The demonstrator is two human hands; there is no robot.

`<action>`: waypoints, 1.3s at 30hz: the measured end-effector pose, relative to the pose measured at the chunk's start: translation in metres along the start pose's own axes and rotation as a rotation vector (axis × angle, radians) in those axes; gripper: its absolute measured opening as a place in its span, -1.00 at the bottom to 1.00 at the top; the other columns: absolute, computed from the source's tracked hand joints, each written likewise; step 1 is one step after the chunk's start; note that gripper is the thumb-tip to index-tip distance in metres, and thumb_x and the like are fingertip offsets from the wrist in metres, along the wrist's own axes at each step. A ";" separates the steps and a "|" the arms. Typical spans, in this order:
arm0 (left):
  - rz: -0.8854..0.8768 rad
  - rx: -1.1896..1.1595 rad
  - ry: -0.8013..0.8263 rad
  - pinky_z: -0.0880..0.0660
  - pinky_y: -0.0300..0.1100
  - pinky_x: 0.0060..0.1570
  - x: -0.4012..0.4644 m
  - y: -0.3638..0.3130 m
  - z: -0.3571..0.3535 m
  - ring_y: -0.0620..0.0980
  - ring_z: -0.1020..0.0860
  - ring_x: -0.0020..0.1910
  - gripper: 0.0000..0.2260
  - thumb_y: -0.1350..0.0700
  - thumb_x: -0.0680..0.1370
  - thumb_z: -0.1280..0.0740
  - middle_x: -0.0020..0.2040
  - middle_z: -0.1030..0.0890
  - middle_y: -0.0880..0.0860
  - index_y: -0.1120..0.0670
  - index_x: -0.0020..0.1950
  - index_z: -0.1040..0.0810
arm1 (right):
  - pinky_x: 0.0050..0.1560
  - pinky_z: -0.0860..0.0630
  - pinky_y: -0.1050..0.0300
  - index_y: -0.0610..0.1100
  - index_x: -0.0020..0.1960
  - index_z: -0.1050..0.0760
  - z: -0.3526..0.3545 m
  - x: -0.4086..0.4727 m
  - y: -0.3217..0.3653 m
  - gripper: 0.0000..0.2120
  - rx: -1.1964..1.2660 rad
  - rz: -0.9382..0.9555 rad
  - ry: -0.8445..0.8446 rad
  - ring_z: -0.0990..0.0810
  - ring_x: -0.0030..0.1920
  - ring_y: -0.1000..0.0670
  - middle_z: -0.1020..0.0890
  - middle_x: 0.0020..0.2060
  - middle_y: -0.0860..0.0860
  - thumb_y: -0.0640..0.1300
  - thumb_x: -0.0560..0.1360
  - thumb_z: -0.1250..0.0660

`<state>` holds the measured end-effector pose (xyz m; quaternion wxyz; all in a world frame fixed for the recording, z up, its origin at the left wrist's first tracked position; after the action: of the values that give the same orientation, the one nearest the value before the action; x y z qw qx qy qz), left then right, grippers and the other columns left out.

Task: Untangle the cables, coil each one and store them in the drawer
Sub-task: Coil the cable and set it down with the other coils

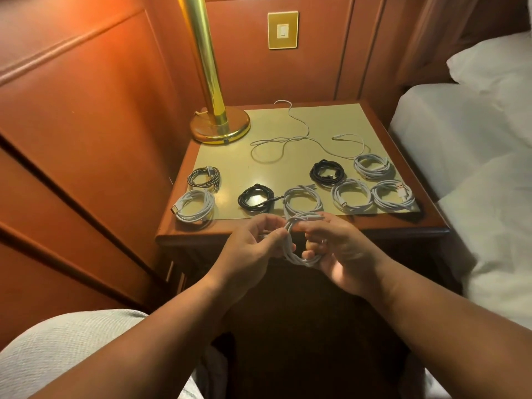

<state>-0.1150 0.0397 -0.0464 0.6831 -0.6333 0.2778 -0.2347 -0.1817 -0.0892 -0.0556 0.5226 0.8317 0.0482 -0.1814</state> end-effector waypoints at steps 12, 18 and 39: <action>0.218 -0.587 0.081 -0.55 0.10 0.18 -0.002 0.011 -0.016 0.14 -0.60 0.07 -0.75 0.17 0.56 -0.28 0.12 -0.62 0.21 0.18 0.22 -0.56 | -0.04 -0.51 -0.04 -0.16 0.24 -0.50 0.000 0.003 0.005 -0.56 -0.202 0.067 -0.074 -0.61 0.13 -0.19 -0.64 0.13 -0.16 -0.15 0.41 -0.52; 0.099 -0.399 0.010 -0.59 0.10 0.15 0.000 0.007 -0.010 0.22 -0.64 0.13 -0.75 0.25 0.66 -0.21 0.15 -0.64 0.26 0.06 0.32 -0.43 | -0.03 -0.62 0.12 -0.09 0.19 -0.44 -0.006 -0.001 0.010 -0.52 -0.339 0.113 -0.045 -0.68 0.05 -0.01 -0.67 0.03 -0.11 -0.22 0.36 -0.57; -0.114 -0.032 0.004 -0.62 -0.05 -0.08 -0.047 -0.028 -0.037 0.05 -0.64 -0.13 -0.63 0.36 0.61 -0.23 0.00 -0.59 0.28 -0.04 0.30 -0.39 | 0.06 -0.64 -0.08 -0.01 0.22 -0.34 -0.019 -0.058 0.018 -0.50 -0.659 0.241 -0.177 -0.58 0.12 -0.13 -0.54 0.10 -0.13 -0.18 0.38 -0.49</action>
<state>-0.1735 0.0414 -0.0162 0.6580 -0.6582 0.2465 -0.2701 -0.2262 -0.0738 -0.0120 0.7823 0.5995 -0.0395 -0.1645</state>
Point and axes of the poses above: each hand's wrist, its own x-axis towards the middle knuckle, its own z-axis out of the back of the hand, y = z × x, the point moved 6 cm from there along x, towards the middle knuckle
